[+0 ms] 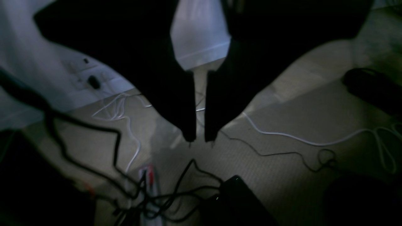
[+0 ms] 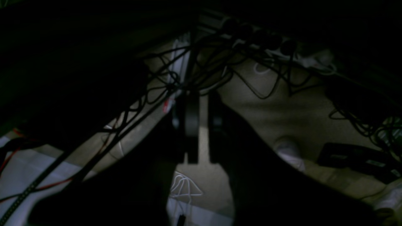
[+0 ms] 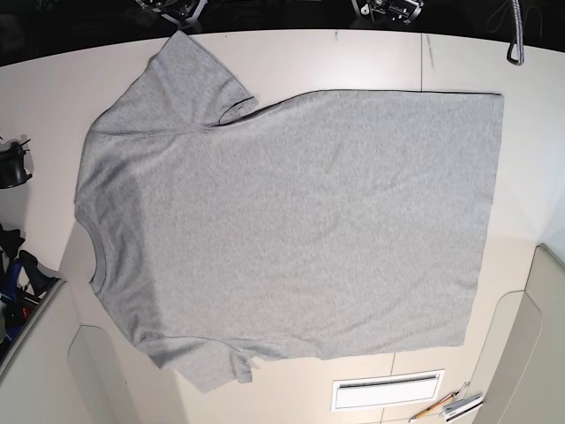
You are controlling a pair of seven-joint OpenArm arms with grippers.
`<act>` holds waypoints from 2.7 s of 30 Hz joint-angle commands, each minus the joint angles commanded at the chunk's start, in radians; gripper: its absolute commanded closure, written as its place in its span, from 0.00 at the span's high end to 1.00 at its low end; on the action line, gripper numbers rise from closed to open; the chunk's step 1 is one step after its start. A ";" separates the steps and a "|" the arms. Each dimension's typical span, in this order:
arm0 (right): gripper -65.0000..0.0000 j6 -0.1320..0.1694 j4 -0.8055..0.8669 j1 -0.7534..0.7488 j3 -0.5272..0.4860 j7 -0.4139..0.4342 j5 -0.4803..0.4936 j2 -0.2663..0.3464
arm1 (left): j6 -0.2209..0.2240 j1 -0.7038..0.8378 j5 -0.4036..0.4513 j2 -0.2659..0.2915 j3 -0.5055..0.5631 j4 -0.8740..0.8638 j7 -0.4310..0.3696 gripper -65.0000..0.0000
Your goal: Fold the T-shirt properly
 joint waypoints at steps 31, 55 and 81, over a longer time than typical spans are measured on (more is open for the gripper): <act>0.10 0.275 0.424 -0.326 0.000 -0.010 0.244 0.205 | -0.283 0.387 -0.062 -0.112 -0.001 0.511 0.080 0.09; 0.10 0.290 1.193 -0.783 0.000 -0.398 0.726 0.477 | -0.310 0.906 -0.386 -0.244 -0.241 1.310 0.315 0.09; 0.51 0.239 1.647 -0.687 0.336 -0.789 1.139 0.495 | -0.310 1.080 -0.960 -0.266 -0.898 1.837 0.426 0.56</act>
